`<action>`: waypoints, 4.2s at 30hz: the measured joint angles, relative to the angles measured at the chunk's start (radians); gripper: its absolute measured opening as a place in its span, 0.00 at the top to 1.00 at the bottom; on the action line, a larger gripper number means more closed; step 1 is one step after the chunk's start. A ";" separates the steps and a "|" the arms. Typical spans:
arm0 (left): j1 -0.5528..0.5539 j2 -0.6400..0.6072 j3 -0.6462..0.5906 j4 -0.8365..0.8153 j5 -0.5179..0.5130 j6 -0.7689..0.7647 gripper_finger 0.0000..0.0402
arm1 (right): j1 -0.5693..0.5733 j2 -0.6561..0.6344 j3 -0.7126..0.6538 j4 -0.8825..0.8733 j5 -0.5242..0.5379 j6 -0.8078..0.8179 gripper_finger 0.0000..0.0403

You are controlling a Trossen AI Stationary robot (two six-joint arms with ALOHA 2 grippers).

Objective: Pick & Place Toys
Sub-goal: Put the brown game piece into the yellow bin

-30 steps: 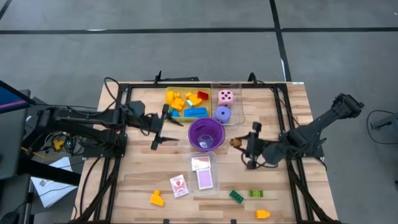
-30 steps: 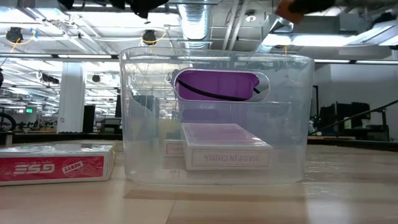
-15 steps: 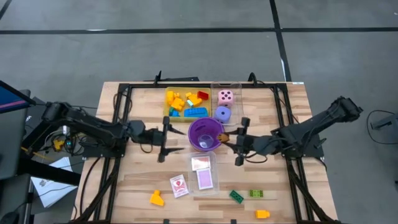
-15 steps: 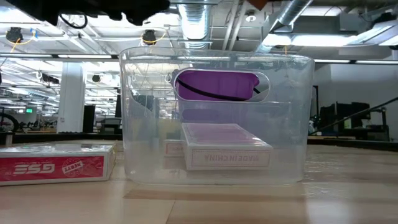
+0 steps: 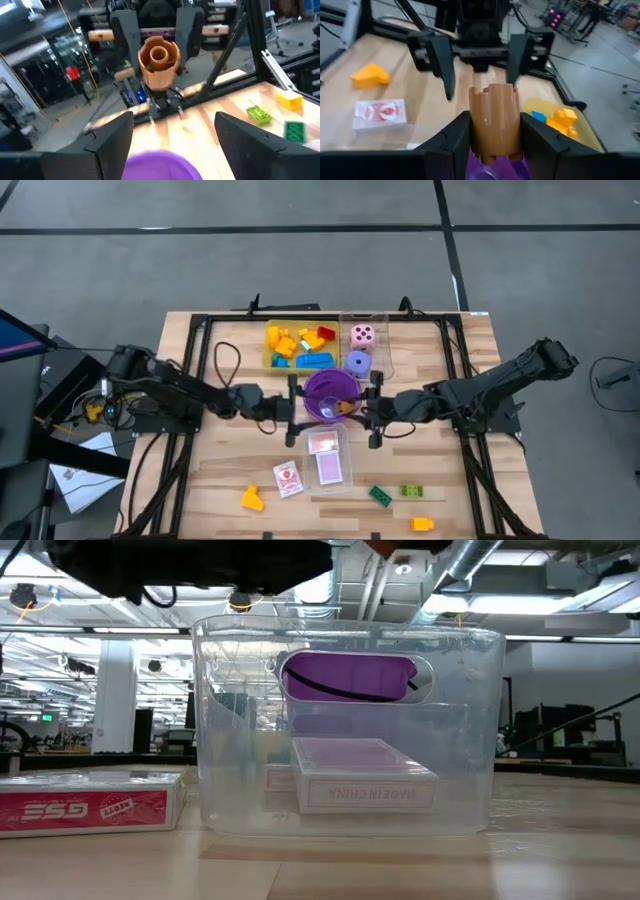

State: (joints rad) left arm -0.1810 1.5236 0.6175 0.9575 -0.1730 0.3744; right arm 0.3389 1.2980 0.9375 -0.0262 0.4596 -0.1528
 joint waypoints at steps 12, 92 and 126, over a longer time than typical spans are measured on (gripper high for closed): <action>-0.041 0.080 0.057 0.014 -0.009 0.230 0.31 | -0.003 0.053 -0.001 0.003 -0.083 -0.001 0.66; -0.159 0.078 0.058 -0.113 -0.109 0.597 0.67 | -0.141 0.221 0.124 0.029 -0.494 0.085 0.44; -0.121 -0.327 -0.010 -0.704 -0.736 0.097 0.66 | 0.156 -0.058 0.126 -0.693 0.358 0.423 0.40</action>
State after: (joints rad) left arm -0.3024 1.1962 0.6079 0.2537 -0.9088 0.4710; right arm 0.4951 1.2404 1.0630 -0.7196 0.8177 0.2699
